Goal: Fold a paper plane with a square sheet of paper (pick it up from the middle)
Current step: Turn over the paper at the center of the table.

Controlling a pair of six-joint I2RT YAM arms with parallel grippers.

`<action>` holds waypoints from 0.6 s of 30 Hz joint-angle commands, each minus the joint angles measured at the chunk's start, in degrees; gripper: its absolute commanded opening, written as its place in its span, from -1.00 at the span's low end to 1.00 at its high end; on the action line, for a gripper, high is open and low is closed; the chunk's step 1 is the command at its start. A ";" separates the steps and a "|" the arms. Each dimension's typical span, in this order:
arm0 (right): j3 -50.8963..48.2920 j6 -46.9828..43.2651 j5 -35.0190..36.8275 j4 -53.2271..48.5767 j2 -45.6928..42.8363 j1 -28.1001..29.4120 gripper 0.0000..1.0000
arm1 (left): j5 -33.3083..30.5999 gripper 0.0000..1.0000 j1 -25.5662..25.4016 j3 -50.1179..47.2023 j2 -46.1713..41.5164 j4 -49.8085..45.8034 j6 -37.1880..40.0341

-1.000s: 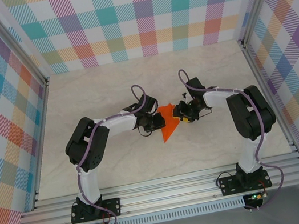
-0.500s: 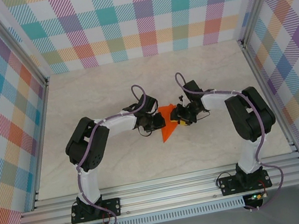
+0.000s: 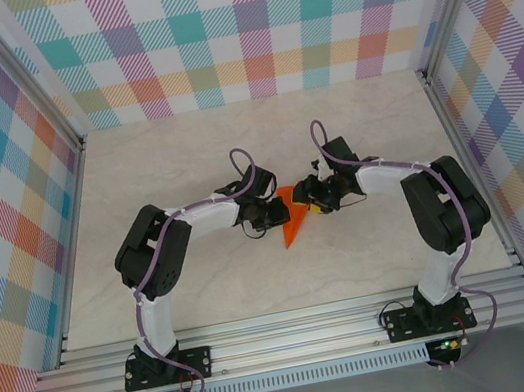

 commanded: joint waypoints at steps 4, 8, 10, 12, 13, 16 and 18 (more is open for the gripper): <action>-3.14 3.18 -1.64 4.12 -0.05 0.48 -0.02 | 0.82 -0.69 0.69 -1.04 1.25 -0.65 -0.95; -2.74 2.72 -3.28 5.90 1.27 0.44 -0.12 | 0.92 -0.69 0.69 -1.22 0.99 -0.56 -0.93; -2.05 2.08 -3.11 5.33 1.71 0.44 -0.20 | 0.90 -0.69 0.69 -1.56 0.60 -0.32 -1.22; -1.26 1.33 -3.02 4.93 2.39 0.45 -0.25 | 1.12 -0.70 0.69 -1.85 0.23 -0.06 -1.39; -0.87 1.08 -3.14 4.96 2.67 0.44 -0.26 | 1.12 -0.70 0.69 -2.03 -0.01 0.04 -1.53; 0.25 0.40 -3.11 4.47 4.01 0.43 -0.29 | 1.20 -0.71 0.69 -2.62 -0.82 0.32 -1.60; 0.65 -0.30 -3.68 4.88 4.49 0.43 -0.34 | 1.32 -0.71 0.71 -2.90 -1.16 0.45 -1.66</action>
